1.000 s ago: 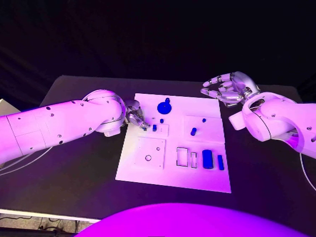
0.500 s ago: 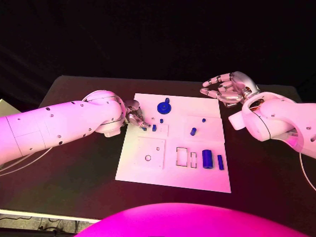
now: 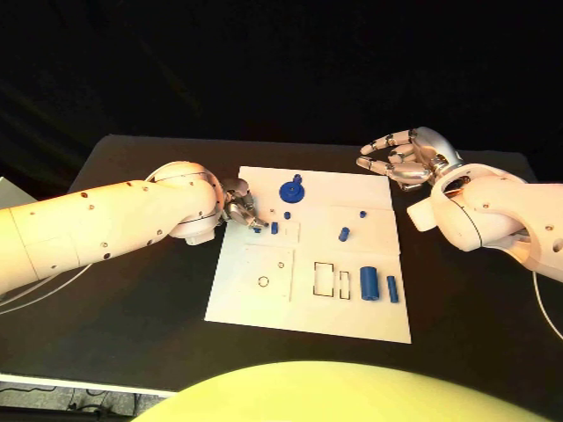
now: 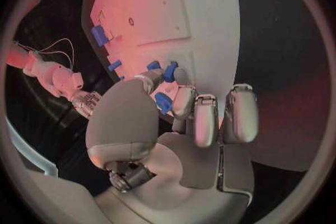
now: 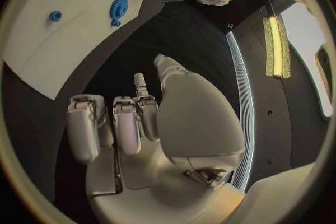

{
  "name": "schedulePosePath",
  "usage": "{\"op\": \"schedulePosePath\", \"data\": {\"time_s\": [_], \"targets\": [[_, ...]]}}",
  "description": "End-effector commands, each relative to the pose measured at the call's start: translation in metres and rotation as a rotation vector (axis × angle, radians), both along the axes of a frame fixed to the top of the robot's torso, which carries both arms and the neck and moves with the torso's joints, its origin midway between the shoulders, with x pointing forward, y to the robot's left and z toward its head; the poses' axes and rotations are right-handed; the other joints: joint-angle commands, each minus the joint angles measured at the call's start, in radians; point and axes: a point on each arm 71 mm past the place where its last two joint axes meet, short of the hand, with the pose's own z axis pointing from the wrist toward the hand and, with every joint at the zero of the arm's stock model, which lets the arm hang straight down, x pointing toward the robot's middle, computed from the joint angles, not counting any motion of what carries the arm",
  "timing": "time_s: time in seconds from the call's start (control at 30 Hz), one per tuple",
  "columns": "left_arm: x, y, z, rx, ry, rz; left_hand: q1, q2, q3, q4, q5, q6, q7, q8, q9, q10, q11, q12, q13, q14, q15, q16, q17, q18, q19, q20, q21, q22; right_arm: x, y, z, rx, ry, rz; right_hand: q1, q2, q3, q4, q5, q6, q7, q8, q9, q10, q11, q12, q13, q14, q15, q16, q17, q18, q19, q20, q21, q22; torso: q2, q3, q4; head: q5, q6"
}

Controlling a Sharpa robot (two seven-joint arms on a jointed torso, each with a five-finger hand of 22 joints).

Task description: Assemble the parts on the task board

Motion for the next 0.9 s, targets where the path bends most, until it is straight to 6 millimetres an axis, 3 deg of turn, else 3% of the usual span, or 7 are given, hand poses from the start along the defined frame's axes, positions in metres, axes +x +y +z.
{"op": "schedulePosePath", "data": {"time_s": [0.03,0.5,0.9], "targets": [[-0.0027,-0.0017,-0.0028,0.008,0.007,-0.011,0.016,0.003,-0.007,0.001,-0.002,0.002,-0.003,-0.005,0.001,-0.006,-0.002,0.000,0.001,0.083,-0.004,0.000,0.174,-0.016,-0.006,0.002,-0.006,0.040,-0.0007,0.0015,0.0003,-0.002,-0.007,0.021,-0.012,0.002,0.006,0.000,0.004,-0.009,0.001,0.005,-0.002,0.009,0.008,-0.005,0.172,0.088,0.002,-0.005,0.196,0.017,0.058,0.004,-0.004,0.200,0.001,-0.0002,0.0005,0.000,0.000],[-0.0029,-0.0016,-0.0020,0.012,-0.002,-0.012,0.047,0.011,-0.010,0.001,-0.008,0.002,-0.004,-0.006,0.001,-0.005,-0.003,0.003,0.004,0.083,-0.005,0.000,0.175,-0.016,-0.006,0.003,-0.007,0.040,-0.0006,0.0015,0.0002,-0.002,-0.007,0.020,-0.012,0.002,0.006,0.000,0.004,-0.009,0.001,0.005,-0.002,0.009,0.008,-0.005,0.172,0.088,0.002,-0.005,0.196,0.017,0.058,0.004,-0.004,0.200,0.000,0.0000,0.0002,0.000,0.000],[-0.0011,0.0023,-0.0034,0.023,0.009,-0.005,0.028,0.000,-0.047,0.009,-0.013,0.001,0.001,-0.008,-0.001,-0.008,0.001,0.000,0.000,0.082,-0.002,-0.001,0.172,-0.016,-0.006,0.003,-0.008,0.040,-0.0005,0.0012,0.0001,-0.003,-0.006,0.020,-0.012,0.002,0.006,0.000,0.004,-0.009,0.001,0.005,-0.002,0.009,0.008,-0.005,0.172,0.088,0.002,-0.005,0.196,0.017,0.058,0.004,-0.004,0.200,0.000,-0.0001,0.0004,0.000,0.000]]}}
